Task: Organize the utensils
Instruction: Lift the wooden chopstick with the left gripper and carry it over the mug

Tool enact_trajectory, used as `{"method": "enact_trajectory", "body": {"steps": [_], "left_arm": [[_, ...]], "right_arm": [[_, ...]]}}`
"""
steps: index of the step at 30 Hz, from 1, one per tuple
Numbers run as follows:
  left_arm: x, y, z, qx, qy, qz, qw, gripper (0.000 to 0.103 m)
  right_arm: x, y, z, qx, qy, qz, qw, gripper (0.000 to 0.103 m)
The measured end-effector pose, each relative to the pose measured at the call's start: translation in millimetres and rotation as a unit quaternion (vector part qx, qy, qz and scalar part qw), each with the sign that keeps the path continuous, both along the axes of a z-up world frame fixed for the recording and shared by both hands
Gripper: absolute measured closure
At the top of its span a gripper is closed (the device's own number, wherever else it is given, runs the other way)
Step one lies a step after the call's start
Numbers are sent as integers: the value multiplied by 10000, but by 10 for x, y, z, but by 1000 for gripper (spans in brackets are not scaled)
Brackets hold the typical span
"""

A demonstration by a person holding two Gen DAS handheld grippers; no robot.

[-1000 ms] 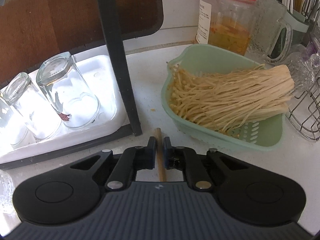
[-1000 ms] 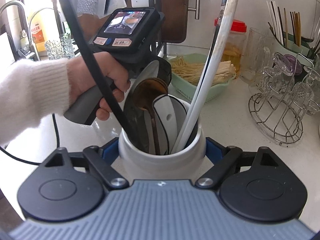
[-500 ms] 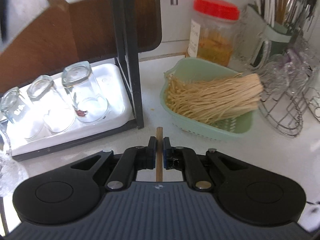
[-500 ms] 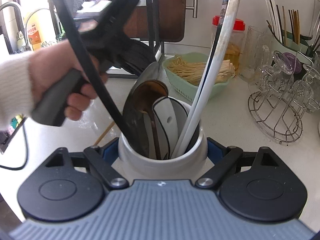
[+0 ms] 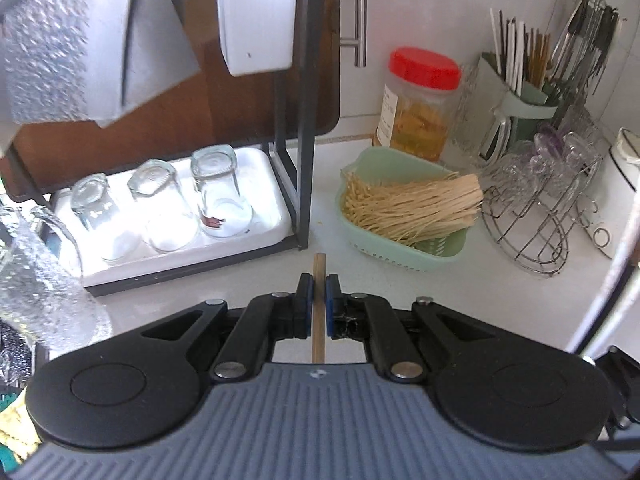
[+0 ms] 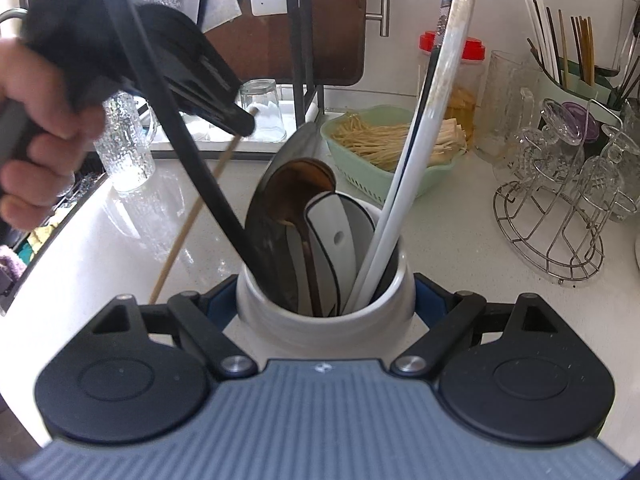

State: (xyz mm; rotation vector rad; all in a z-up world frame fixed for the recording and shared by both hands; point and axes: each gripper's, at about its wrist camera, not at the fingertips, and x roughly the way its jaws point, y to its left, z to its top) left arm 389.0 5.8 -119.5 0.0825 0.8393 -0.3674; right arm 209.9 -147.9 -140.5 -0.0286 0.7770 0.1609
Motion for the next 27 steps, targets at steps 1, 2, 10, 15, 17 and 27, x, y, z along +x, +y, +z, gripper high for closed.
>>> {"method": "enact_trajectory", "body": {"steps": [1,2,10,15,17,27], "left_arm": [[-24,15,31,-7,-15,-3,10000,96],[-59,24,66,-15,-32,-2,10000,96],[-288,82,277,-137,-252,19,9996,96],[-393,89,323,-294,-294,227,9989,96],[-448,73,347,-329,-316,270,9986,96],[-691,107,672,-538,-599,418,9959,96]], "right_arm": [[2,-1,1,-3,4,3,10000,12],[2,1,2,-11,6,12,10000,12],[0,3,-4,-38,-35,57,10000,12],[-10,-22,-10,-5,-66,172,9998,13],[0,-31,-8,14,-50,203,9998,13],[11,-50,-14,-7,-69,373,9993,13]]}}
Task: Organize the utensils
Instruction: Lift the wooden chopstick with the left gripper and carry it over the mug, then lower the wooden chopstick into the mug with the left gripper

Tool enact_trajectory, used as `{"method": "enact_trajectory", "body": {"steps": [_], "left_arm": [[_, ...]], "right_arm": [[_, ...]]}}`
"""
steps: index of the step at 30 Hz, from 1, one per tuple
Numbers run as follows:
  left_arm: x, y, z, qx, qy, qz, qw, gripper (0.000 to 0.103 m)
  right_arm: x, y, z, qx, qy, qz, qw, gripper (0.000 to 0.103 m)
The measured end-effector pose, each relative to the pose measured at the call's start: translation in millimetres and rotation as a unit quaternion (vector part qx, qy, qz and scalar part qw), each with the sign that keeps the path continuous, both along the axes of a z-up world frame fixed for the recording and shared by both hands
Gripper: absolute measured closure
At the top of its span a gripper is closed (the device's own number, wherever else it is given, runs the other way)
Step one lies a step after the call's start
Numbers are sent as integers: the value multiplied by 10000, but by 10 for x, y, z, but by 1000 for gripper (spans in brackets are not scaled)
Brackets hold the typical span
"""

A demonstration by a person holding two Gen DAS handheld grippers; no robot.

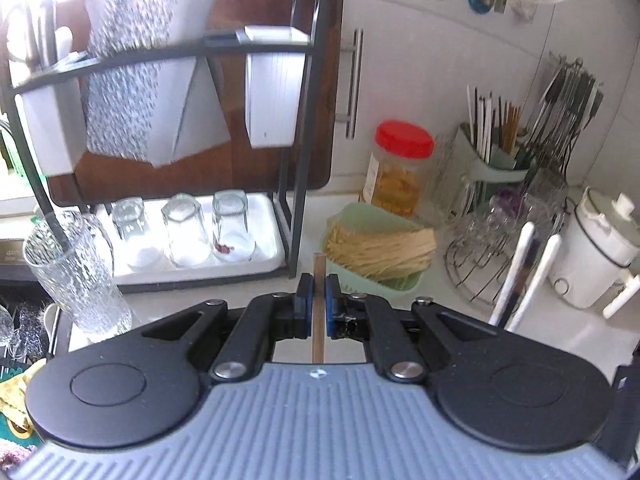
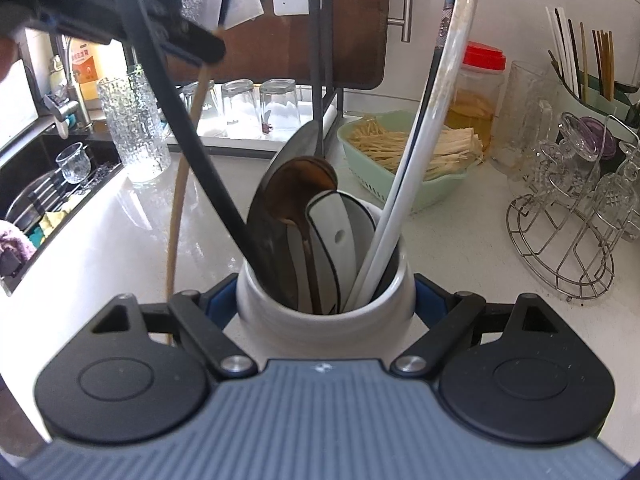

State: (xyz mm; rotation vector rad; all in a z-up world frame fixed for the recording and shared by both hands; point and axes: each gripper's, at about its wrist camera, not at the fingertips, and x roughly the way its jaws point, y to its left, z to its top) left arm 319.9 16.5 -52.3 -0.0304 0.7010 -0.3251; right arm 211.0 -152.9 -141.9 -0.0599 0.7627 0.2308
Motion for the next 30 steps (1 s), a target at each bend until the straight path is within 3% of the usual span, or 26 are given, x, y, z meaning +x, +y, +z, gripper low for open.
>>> {"method": "enact_trajectory", "body": {"steps": [12,20,24,30], "left_arm": [[-87,-73,477,-98,-417,-241,9988,96],[-132,-184,754,-83,-550,-488,9973,96],[-148,-195,936,-258,-494,-616,9965,96],[-232,-267,1240,-150,-672,-691,9952,96]], "right_arm": [[-30,7,-8,10,-54,-27,10000,12],[-33,3,-10,21,-59,-28,10000,13],[-36,2,-10,27,-65,-30,10000,13],[-39,-3,-9,36,-76,-30,10000,13]]}}
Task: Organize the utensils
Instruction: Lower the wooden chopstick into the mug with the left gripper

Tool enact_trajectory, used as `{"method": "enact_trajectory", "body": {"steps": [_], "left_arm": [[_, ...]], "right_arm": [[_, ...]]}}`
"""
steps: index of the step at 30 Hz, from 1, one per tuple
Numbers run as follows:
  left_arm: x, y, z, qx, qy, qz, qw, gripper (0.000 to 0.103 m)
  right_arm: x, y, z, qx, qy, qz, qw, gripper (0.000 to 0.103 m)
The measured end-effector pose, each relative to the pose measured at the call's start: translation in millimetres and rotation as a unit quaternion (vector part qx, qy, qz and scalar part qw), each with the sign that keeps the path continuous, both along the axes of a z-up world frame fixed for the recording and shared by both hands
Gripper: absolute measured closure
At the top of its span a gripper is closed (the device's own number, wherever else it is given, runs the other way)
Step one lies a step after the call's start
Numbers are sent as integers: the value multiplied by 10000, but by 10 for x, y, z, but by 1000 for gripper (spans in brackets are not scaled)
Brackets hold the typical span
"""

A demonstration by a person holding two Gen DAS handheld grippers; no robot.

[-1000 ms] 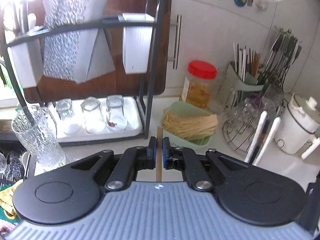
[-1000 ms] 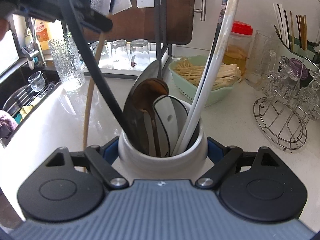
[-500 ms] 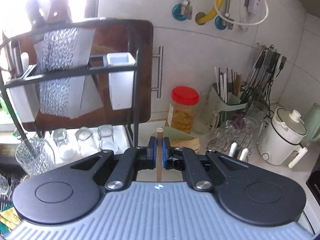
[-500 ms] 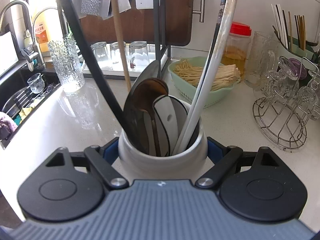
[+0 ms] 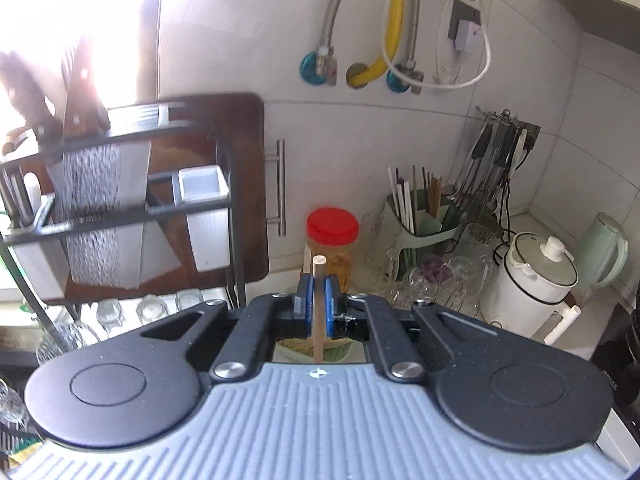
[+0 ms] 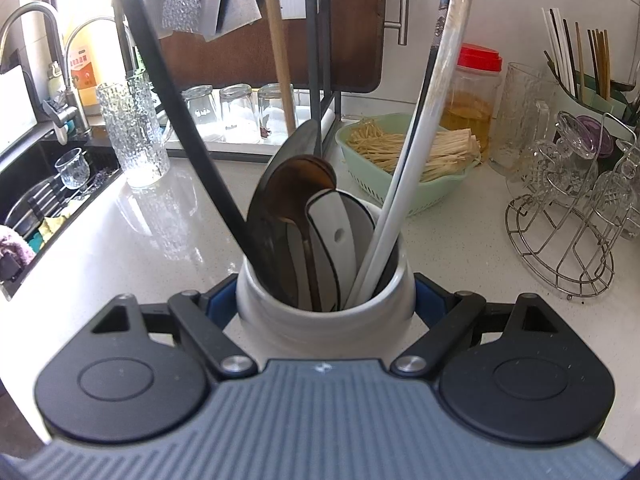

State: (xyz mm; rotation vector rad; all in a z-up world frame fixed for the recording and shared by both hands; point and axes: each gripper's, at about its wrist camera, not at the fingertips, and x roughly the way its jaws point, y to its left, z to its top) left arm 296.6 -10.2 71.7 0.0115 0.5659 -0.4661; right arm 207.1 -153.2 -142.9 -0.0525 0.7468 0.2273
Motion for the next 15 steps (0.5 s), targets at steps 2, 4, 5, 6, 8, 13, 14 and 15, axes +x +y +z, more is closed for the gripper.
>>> {"method": "enact_trajectory", "body": {"steps": [2,4,5,6,8,13,14,15], "left_arm": [[-32,-19,94,-4,-56,-30,10000,96],[-62,-40,189,2,-117,-76,9999,96],[-78,-49,229,9,-151,-90,9998,96],[-96,-61,276,16,-191,-107,9998,96],[-133,-80,361,-26,-299,-109,9995,96],[-201,-108,506,-113,-369,-133,9992,96],[-222,-112,531,-141,-359,-169,9991,96],[-244,-117,553,-151,-359,-202,9990,96]], "right_arm": [[-2,-4,-2,7,-11,13,10000,13],[-1,-3,-1,7,-16,28,10000,13],[-1,-5,-1,9,-19,33,10000,13],[-2,-7,-2,9,-23,40,10000,13],[-9,-9,-1,10,-27,47,10000,13],[-6,-15,4,30,-22,46,10000,13],[-5,-16,5,29,-23,47,10000,13],[-7,-16,4,29,-28,46,10000,13]]}}
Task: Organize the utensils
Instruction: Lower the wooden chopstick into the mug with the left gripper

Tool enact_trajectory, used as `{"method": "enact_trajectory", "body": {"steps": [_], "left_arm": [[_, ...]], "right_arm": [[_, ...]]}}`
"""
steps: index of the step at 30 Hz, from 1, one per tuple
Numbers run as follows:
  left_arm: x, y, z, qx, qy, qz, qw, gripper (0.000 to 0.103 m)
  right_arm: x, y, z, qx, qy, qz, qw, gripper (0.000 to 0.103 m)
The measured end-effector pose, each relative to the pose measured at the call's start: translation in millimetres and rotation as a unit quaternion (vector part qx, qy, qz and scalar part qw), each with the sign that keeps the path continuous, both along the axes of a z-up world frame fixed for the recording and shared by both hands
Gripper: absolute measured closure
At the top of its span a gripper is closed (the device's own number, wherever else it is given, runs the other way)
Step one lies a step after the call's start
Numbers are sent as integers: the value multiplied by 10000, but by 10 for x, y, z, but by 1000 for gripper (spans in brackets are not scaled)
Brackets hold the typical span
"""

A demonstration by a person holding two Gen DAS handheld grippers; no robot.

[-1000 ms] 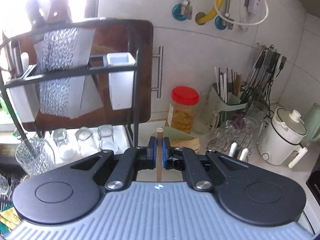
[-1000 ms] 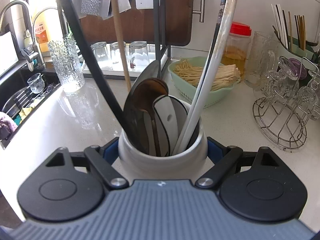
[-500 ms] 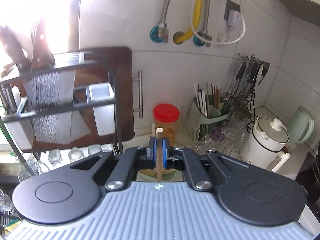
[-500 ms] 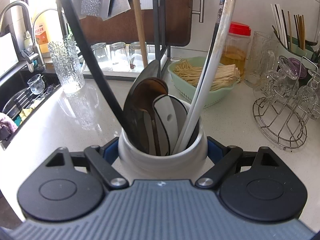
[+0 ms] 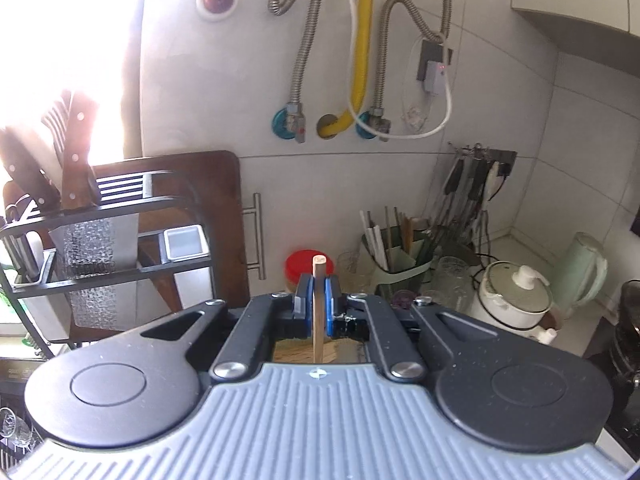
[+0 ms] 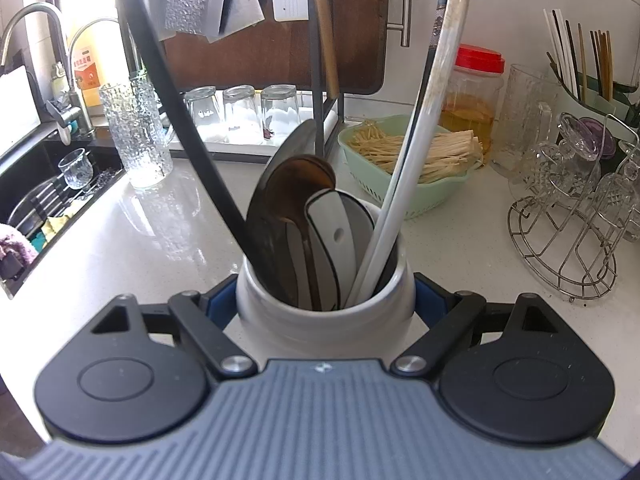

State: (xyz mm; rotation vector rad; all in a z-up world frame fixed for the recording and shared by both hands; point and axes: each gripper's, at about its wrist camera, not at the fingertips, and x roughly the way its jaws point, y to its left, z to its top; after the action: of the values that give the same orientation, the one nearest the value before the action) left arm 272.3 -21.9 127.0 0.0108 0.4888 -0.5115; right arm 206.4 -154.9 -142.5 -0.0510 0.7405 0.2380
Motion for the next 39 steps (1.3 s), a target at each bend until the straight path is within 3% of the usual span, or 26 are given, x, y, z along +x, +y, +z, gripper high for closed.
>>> {"method": "enact_trajectory", "body": {"steps": [5,19,30,39], "left_arm": [[-77,-28,58,-14,-17,-42,10000,96],[-115,-105,-68,-72,487,-256,9985,96],[-30,-208,-409,175,972,-323,9946,96],[65,-309,-737,524,1569,-432,9853,96]], "right_arm": [[-5,5,-2,1,-24,9,10000,13],[-24,-2,-9,26,-54,7,10000,13],[-37,-17,-6,46,-86,43,9999,13],[-41,-14,-8,48,-99,48,9999,13]]}}
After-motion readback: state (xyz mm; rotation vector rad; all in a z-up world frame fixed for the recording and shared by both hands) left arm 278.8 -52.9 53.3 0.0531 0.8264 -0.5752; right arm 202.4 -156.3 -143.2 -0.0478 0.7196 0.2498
